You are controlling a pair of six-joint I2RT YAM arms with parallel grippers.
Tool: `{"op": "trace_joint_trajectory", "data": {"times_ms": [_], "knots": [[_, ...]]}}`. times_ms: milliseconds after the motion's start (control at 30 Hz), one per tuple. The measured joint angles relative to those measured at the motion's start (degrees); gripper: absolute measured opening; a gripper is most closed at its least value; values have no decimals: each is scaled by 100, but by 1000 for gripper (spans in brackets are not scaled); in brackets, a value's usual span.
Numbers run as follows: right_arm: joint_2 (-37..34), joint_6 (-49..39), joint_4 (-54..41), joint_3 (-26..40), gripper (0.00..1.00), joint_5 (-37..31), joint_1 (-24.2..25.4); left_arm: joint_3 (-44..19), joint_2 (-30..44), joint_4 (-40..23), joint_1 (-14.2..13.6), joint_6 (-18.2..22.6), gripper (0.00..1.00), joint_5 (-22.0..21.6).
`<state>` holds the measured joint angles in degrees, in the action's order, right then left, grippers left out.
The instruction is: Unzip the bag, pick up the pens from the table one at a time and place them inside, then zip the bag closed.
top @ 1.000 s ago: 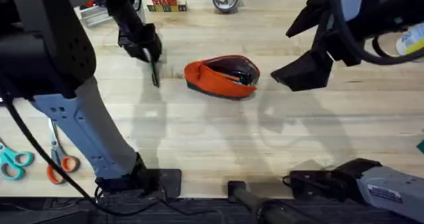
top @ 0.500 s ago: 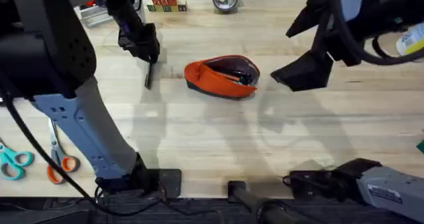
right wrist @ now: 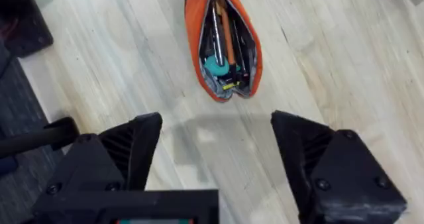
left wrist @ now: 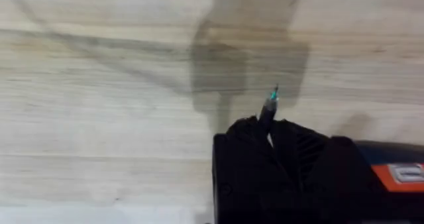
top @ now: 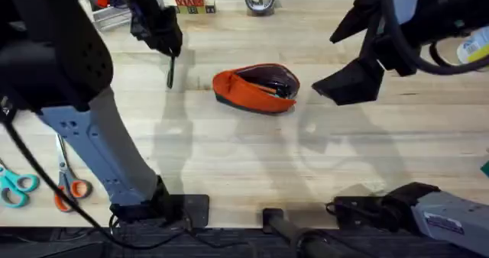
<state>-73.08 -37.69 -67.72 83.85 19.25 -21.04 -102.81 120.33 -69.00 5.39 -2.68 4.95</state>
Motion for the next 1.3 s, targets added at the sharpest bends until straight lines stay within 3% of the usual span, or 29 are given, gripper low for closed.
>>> {"op": "trace_joint_trajectory", "data": {"times_ms": [333,667,867,1067,1300], "knots": [[-2,0,0,0,998,0,0,-339,-1494,-32,-97,147,44,347],[-2,0,0,0,998,0,0,-384,-2568,-233,-651,863,42,452],[0,0,0,0,997,0,0,-384,-2729,-244,-1034,1681,38,943],[-2,0,0,0,997,0,0,-384,-2793,-284,-1459,3056,40,2163],[0,0,0,0,998,0,0,-384,-2793,-284,-1798,4557,40,3146]]}}
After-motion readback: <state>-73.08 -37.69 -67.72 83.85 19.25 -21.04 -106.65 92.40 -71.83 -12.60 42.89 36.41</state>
